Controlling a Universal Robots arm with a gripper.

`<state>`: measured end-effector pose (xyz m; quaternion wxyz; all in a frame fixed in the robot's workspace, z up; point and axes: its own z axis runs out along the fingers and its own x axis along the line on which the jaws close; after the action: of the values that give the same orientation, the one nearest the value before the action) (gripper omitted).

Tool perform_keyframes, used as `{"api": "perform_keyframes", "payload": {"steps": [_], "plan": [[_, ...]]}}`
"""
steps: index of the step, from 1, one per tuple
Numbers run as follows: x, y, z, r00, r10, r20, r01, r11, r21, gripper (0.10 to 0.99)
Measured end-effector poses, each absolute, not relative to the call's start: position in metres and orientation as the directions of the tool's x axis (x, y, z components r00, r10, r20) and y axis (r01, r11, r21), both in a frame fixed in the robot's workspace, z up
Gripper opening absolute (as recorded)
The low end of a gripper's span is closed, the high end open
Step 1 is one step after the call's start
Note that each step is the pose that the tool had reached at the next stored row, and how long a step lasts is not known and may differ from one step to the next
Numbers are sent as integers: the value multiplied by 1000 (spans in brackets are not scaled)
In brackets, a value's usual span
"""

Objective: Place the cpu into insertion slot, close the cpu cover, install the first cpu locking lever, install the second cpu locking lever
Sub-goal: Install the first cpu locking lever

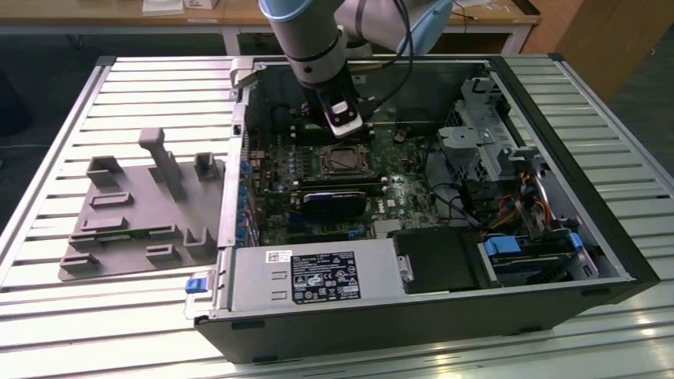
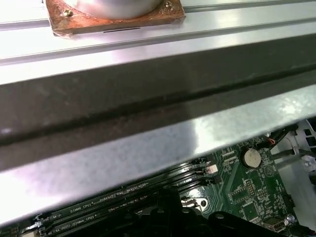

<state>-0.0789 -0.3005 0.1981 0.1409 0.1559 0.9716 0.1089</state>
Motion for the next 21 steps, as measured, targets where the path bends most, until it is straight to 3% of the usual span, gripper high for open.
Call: {"api": "perform_keyframes", "payload": {"steps": [21], "plan": [[-80,-299,187,-878,414,-241,355,900,253,106]]}}
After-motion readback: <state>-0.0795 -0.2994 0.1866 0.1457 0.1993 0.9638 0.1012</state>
